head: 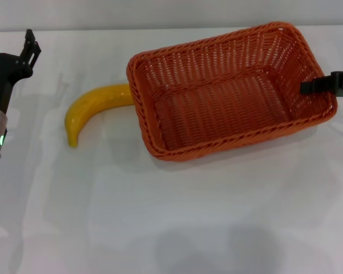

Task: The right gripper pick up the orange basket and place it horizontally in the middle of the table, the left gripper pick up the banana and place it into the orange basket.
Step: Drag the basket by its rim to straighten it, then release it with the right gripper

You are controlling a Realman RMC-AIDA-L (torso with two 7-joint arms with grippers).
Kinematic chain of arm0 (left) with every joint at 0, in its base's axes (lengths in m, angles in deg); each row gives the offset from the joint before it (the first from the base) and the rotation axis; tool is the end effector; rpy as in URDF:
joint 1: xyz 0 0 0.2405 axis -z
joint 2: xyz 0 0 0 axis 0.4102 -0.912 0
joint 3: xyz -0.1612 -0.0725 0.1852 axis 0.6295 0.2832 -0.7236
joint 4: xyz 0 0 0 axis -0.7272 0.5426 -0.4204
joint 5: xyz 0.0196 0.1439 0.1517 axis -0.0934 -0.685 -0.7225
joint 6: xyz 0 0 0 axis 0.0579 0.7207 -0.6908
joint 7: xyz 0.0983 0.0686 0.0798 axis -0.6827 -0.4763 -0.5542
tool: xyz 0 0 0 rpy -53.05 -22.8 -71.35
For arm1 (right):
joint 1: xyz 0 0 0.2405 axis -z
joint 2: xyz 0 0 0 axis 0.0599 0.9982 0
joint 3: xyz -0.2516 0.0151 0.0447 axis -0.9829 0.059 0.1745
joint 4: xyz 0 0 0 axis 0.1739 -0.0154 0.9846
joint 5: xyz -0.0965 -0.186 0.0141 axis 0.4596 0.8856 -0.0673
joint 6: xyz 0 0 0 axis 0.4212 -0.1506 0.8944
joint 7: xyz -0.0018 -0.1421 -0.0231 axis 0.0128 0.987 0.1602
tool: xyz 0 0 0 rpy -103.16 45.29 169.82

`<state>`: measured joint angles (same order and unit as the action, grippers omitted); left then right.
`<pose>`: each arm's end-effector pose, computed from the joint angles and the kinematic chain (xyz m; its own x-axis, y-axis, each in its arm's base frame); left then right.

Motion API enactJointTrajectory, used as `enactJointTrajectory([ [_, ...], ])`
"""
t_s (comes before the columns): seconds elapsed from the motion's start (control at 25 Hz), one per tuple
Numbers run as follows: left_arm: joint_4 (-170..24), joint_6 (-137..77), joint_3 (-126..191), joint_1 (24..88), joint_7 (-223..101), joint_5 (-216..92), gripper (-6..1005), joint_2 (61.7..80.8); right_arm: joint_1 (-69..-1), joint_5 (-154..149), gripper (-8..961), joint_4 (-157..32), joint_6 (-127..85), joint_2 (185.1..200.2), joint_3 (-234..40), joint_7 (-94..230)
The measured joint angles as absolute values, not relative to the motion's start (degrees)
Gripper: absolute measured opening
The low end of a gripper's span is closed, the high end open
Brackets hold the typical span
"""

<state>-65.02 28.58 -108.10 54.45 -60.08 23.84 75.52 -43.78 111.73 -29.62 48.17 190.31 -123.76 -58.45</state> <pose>-0.3156 0.3567 -0.0047 0.7201 -0.0871 0.6884 0.6885 -0.0334 -0.7244 0.2735 0.4034 0.0629 0.3197 -0.8155 -0.4824 -0.9433 -0.3221 -0.0805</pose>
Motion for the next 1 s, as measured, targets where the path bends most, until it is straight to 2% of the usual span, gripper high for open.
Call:
enactJointTrajectory([
  [0.4,-65.4,28.58,-108.23,54.45,-60.15,23.83,832,75.53,-43.56,111.67,229,-29.5,48.06,190.51,-123.21,-58.3],
  [0.64,-65.55,28.58,-108.34,54.45,-60.17,23.83,832,75.52,-43.3,110.5,331,-29.5,47.73,190.41,-123.21,-58.27],
  [0.84,-65.55,28.58,-108.3,54.35,-60.17,23.84,833,75.53,-42.76,109.01,508,-29.5,47.32,190.4,-123.19,-56.67],
  [0.96,-65.55,28.62,-108.08,54.18,-60.17,23.85,833,75.53,-42.33,107.54,752,-29.39,47.24,190.47,-123.5,-54.64],
  [1.0,-65.54,28.66,-108.04,54.14,-60.17,23.9,833,75.53,-42.31,107.34,774,-29.34,47.24,190.47,-123.59,-53.97],
])
